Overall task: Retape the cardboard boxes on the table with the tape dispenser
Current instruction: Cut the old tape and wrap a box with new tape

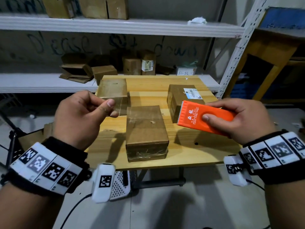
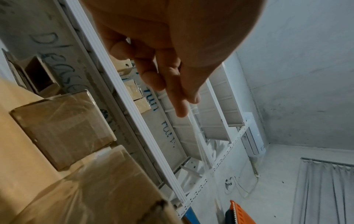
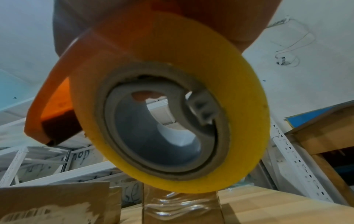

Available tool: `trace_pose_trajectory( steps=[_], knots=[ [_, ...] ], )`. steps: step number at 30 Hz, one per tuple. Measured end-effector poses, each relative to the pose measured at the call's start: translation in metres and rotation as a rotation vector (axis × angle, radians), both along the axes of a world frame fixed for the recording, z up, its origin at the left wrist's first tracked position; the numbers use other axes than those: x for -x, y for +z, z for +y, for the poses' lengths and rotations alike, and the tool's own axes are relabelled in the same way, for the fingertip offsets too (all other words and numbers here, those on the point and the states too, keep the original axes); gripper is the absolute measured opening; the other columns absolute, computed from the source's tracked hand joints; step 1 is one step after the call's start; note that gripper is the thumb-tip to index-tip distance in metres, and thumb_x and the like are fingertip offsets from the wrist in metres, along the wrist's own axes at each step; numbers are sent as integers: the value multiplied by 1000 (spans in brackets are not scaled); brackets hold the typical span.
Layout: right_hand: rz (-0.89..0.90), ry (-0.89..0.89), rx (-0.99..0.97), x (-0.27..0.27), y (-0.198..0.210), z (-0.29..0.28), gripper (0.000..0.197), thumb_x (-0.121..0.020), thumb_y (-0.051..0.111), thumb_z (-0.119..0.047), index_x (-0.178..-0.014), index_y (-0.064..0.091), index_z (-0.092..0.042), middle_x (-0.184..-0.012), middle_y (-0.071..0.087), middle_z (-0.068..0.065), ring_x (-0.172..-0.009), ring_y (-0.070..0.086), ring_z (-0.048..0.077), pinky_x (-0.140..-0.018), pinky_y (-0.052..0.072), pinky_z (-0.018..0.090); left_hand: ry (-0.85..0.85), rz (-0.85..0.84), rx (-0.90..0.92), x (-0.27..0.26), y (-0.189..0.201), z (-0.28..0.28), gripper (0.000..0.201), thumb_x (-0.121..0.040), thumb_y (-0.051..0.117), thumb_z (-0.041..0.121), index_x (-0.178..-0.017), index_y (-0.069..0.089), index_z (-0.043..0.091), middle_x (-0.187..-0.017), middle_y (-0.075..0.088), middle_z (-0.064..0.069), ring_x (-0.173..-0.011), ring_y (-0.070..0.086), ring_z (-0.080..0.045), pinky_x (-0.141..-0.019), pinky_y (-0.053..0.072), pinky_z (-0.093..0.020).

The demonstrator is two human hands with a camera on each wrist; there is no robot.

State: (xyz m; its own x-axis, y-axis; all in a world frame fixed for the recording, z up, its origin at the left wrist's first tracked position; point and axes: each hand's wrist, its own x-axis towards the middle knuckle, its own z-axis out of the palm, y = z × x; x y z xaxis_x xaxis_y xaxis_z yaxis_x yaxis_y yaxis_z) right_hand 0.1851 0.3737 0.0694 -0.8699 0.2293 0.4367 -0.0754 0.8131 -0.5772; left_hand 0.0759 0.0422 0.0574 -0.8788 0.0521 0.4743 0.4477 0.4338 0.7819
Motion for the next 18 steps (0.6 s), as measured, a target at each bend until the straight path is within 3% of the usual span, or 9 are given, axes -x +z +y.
trace_pose_trajectory(
  steps=[3, 6, 9, 13, 18],
  knots=[
    [-17, -42, -32, 1, -3, -1, 48, -65, 65, -81, -101, 73, -50, -100, 75, -18, -92, 69, 2, -76, 53, 23, -8, 17, 20, -3, 1, 0, 20, -94, 73, 26, -87, 68, 8, -73, 73, 28, -66, 65, 12, -57, 42, -3],
    [-36, -124, -98, 4, -4, -5, 51, -70, 67, -79, -105, 78, -44, -101, 78, -13, -90, 70, 9, -82, 60, 35, -12, 109, 78, -11, 4, 4, 19, -94, 72, 31, -88, 68, 14, -70, 74, 15, -76, 69, 7, -63, 45, -4],
    [-84, -228, -139, 9, -3, -10, 54, -70, 67, -78, -106, 79, -39, -100, 78, -10, -90, 68, 14, -83, 58, 37, -28, 284, 161, -25, 10, 10, 18, -94, 72, 36, -85, 67, 22, -81, 70, 20, -77, 67, -1, -68, 52, -23],
    [-144, -334, -150, 16, -4, -18, 52, -74, 68, -79, -104, 78, -37, -100, 76, -7, -91, 66, 19, -83, 58, 40, -74, 493, 409, -40, 18, 18, 20, -95, 70, 39, -84, 66, 23, -79, 58, 12, -73, 56, -17, -71, 47, -41],
    [-194, -404, -143, 21, -3, -25, 49, -77, 70, -76, -104, 77, -35, -102, 75, -6, -85, 56, 15, -79, 55, 36, -82, 693, 576, -46, 12, 27, 34, -98, 67, 40, -75, 69, 15, -75, 63, 0, -82, 51, -20, -83, 32, -40]
  ],
)
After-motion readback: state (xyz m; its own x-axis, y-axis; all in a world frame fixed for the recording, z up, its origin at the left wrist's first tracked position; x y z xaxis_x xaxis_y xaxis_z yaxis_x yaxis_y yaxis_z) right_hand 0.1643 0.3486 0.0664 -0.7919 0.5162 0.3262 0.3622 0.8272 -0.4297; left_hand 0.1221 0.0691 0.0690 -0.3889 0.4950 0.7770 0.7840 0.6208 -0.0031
